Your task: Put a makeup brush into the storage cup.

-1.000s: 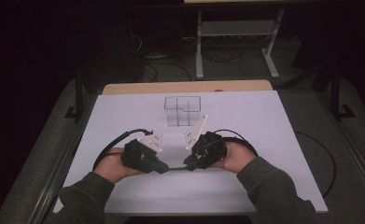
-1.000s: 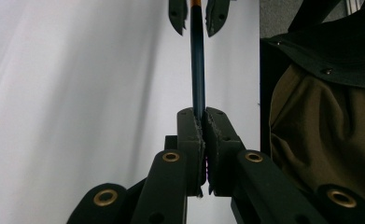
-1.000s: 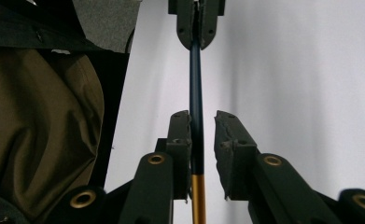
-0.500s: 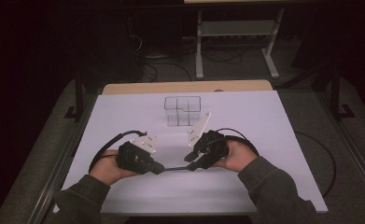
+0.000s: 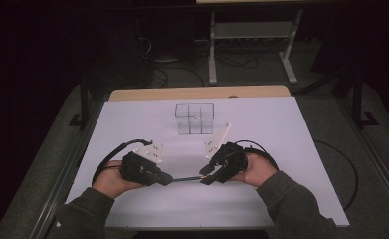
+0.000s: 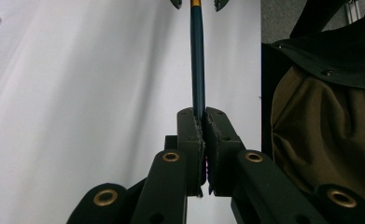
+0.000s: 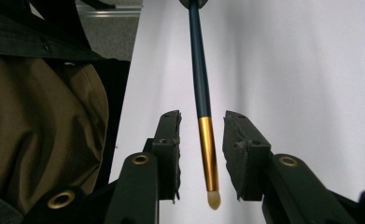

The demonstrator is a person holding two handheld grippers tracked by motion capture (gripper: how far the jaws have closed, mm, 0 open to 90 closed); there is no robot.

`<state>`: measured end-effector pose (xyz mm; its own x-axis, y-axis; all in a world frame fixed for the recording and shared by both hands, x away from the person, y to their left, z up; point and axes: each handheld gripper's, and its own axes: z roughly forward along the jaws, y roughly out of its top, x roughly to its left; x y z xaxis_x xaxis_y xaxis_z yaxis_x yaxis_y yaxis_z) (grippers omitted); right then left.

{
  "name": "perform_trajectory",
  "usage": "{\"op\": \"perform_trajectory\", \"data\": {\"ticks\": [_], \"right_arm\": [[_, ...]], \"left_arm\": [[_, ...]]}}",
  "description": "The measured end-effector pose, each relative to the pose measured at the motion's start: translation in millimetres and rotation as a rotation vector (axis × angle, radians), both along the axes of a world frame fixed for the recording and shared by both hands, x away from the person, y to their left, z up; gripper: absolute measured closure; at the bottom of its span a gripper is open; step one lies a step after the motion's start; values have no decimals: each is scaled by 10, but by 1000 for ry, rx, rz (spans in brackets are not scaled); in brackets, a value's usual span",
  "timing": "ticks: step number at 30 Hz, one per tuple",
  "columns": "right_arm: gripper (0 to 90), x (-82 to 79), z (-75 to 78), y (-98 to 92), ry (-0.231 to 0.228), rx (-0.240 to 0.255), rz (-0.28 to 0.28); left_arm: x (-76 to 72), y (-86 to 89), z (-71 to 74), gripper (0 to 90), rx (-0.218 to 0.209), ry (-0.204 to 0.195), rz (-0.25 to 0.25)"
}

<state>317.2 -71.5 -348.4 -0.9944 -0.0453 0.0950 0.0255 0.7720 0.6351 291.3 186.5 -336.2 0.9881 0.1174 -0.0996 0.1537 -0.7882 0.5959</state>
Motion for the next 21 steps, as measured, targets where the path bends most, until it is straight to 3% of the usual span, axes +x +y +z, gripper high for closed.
{"op": "perform_trajectory", "data": {"ticks": [9,21], "right_arm": [[729,4,-21,-64,12,32,-19],[811,7,-50,-59,31,42,12]], "left_arm": [[-7,7,3,853,-14,3,-7],[-5,-20,5,853,-17,7,-19]]}}
